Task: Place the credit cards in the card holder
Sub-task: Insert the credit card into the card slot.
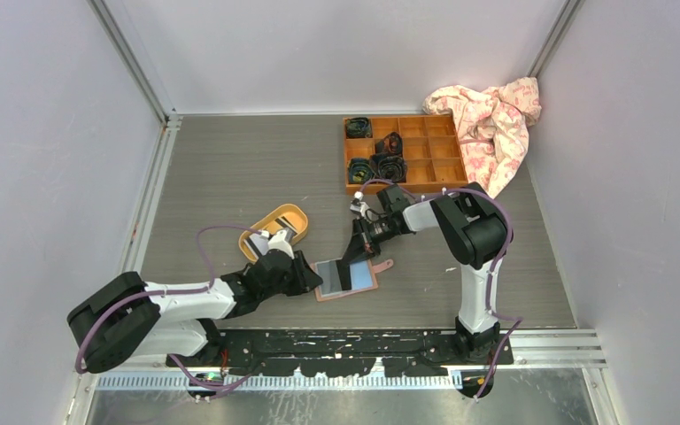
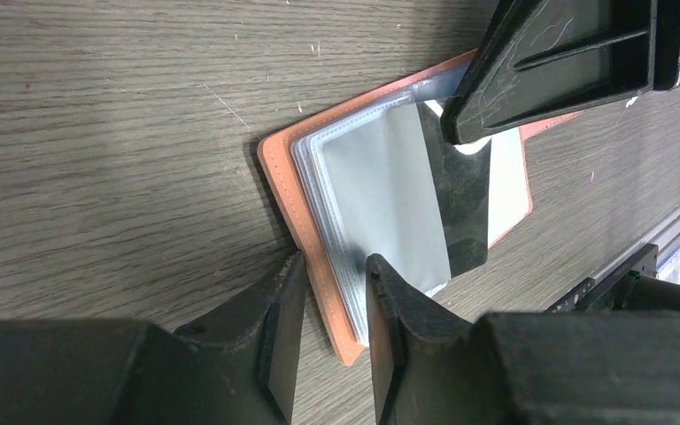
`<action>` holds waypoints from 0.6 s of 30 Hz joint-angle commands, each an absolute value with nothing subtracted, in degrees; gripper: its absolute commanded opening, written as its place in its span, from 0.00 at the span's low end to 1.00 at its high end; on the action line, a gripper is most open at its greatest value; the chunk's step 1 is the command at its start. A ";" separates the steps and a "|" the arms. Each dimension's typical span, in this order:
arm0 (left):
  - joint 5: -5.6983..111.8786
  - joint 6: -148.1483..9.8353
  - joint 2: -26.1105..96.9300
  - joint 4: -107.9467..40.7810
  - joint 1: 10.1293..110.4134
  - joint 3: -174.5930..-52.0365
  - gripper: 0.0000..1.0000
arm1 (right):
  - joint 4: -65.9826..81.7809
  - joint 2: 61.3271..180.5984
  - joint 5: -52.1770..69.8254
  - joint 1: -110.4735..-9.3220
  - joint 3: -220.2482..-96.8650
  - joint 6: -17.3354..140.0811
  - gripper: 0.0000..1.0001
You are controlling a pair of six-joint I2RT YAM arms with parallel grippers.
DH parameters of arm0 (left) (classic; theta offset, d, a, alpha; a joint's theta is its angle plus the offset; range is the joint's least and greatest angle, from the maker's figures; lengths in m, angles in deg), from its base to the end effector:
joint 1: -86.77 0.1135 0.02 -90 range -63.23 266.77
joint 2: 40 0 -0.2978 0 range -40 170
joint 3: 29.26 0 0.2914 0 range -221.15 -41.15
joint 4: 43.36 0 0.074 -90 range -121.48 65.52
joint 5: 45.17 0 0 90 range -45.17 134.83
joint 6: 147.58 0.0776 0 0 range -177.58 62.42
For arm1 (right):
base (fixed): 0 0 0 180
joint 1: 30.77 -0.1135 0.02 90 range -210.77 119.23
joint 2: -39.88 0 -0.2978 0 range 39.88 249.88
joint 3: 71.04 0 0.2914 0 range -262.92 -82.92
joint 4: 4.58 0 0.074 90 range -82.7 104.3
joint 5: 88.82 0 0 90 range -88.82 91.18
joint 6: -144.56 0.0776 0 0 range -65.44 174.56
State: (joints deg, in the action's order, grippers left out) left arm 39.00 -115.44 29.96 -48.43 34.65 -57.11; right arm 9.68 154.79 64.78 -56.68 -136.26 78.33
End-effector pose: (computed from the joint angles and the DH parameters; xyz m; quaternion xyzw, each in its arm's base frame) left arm 0.1627 -0.1963 0.1068 -0.0674 0.8917 -0.3386 0.2928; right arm 0.3129 0.2293 0.0639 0.1342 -0.8257 -0.5464 0.0418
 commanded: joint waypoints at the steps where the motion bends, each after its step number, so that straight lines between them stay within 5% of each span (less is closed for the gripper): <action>1: 40.36 -114.36 30.32 -49.80 34.30 -59.19 0.33 | 9.54 155.15 63.45 -57.67 -137.46 76.20 0.04; 18: 39.24 -111.90 29.98 -46.94 34.30 -62.21 0.31 | 21.33 155.63 63.18 -60.65 -142.33 66.68 0.07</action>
